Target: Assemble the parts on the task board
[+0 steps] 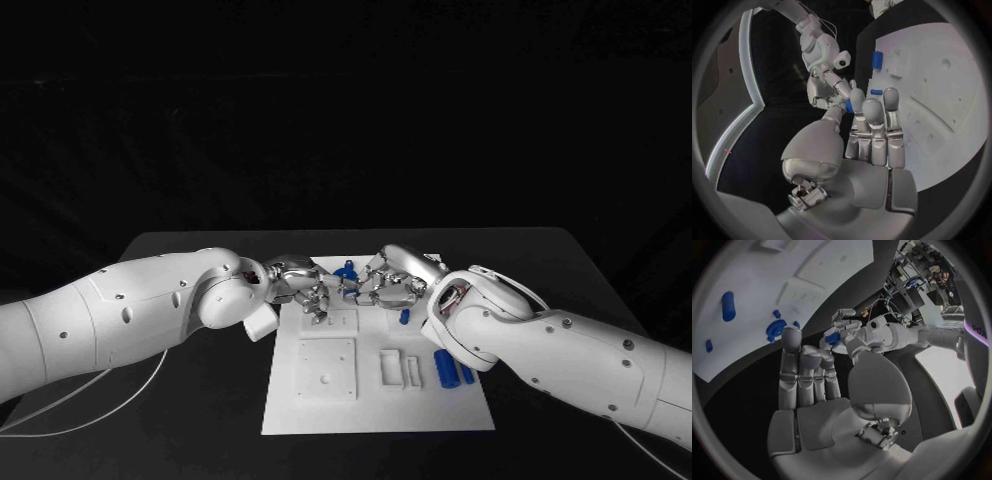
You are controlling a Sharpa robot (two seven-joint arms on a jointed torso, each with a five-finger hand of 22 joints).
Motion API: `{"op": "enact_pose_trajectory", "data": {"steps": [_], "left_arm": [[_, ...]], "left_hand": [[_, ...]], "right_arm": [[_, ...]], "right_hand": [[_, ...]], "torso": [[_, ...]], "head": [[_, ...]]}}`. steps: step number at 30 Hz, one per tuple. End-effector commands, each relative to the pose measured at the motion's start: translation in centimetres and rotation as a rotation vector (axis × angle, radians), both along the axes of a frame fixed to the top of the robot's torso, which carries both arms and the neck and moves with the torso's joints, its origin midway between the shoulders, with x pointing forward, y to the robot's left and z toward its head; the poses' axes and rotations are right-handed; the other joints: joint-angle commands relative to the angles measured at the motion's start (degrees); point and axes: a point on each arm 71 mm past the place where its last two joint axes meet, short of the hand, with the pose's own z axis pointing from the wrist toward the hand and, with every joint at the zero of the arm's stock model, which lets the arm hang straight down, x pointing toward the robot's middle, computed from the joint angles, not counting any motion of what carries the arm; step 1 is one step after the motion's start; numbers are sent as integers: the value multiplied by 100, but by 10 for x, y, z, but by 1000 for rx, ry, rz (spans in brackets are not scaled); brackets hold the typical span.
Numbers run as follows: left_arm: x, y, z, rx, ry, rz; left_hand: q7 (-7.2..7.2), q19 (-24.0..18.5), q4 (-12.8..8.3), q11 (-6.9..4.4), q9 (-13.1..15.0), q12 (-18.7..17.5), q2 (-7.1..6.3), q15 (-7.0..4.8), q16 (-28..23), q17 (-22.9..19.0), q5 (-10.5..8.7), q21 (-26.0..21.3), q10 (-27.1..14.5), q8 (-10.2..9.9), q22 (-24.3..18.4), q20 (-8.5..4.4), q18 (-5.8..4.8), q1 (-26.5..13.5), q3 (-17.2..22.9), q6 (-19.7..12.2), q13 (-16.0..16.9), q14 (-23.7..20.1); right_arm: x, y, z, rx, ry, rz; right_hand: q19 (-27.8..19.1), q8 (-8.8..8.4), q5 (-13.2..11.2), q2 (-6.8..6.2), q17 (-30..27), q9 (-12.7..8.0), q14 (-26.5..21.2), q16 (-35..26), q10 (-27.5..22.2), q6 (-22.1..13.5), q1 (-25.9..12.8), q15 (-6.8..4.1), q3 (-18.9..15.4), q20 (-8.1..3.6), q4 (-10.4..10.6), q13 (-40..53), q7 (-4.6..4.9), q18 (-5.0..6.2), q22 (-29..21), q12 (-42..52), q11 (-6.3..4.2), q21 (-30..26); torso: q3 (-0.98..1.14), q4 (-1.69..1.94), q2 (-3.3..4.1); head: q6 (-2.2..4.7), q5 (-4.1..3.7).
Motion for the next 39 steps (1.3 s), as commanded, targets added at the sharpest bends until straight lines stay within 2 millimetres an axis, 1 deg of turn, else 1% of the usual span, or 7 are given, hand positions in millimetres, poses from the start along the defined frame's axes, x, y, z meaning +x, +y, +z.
{"op": "enact_pose_trajectory", "data": {"steps": [1, 11, 18, 19, 21, 29, 39], "left_arm": [[-3, -6, 3, -45, 12, -39], [-2, -6, 3, -56, 18, -21], [-1, -5, 3, -54, 22, -7], [-1, -5, 3, -53, 22, -6], [-1, -5, 3, -52, 24, -5], [-2, -6, 2, -53, 36, -17], [-3, -7, 2, -50, 44, -26]], "left_hand": [[-29, 9, -665, -118, -25, -10, -12, -31, -25, 3, -47, -26, 354, 39, 103, -4, -44, 97, 690, 73, -4, 8], [-56, 8, -478, -122, -30, -30, -98, -26, -32, -3, -105, -68, 350, 38, 94, 12, -44, 78, 587, 50, -4, -3], [-87, 32, -229, -132, -125, -31, -220, -27, -31, -11, -144, -119, 351, 36, 91, 22, -44, 40, 497, 48, 2, -6], [-93, 35, -194, -135, -137, -29, -234, -28, -30, -12, -178, -125, 351, 35, 90, 23, -44, 26, 477, 52, 4, -5], [-111, 41, -83, -138, -222, -20, -251, -26, -29, -14, -596, -144, 349, 29, 84, 30, -44, -3, 376, 72, 10, -6], [-106, 56, 112, -132, -662, -51, -347, -17, -28, -22, -673, -228, 342, 35, 88, 42, -44, 74, 127, 137, 17, -31], [-91, 31, 119, -123, -773, -112, -410, -5, -30, -37, -687, -270, 318, 35, 91, 56, -44, 123, 41, 121, 18, -78]], "right_arm": [[3, -6, -3, -12, 8, -38], [2, -5, -4, -14, 15, -32], [2, -5, -4, -17, 21, -33], [2, -5, -4, -18, 22, -34], [2, -5, -4, -19, 23, -36], [3, -6, -5, -20, 25, -41], [3, -6, -5, -21, 27, -44]], "right_hand": [[230, -16, -81, 271, 26, 11, 33, 51, 82, 76, 134, -7, 385, -35, -463, 13, -10, -59, 39, 29, -18, 46], [240, -14, -45, 319, 94, 13, 48, 133, 140, 107, 8, 2, 346, -24, -509, 72, -41, -69, 128, 88, -23, 163], [244, -14, -20, 322, 112, 13, 52, 158, 155, 115, -13, 4, 317, -22, -491, 90, -48, -75, 153, 107, -26, 205], [244, -14, -20, 322, 112, 13, 52, 158, 155, 115, -13, 4, 317, -22, -491, 90, -48, -75, 153, 107, -26, 205], [242, -14, -5, 321, 117, 12, 52, 168, 155, 116, -14, 2, 301, -23, -487, 95, -51, -75, 160, 104, -28, 203], [235, -17, 19, 306, 95, 10, 41, 142, 141, 103, -17, -1, 280, -27, -483, 93, -47, -68, 152, 82, -26, 163], [232, -17, 24, 293, 79, 10, 37, 122, 130, 95, -18, -6, 262, -31, -474, 89, -46, -62, 140, 65, -26, 127]], "torso": [[-3, 2, 1], [-2, 4, 1], [-3, 2, 1], [-3, 1, 1], [-1, 1, 2], [-2, 1, 3], [-3, 1, 3]], "head": [[-2, -5], [5, -6], [8, -6], [8, -8], [8, -10], [6, -12], [-4, -15]]}}
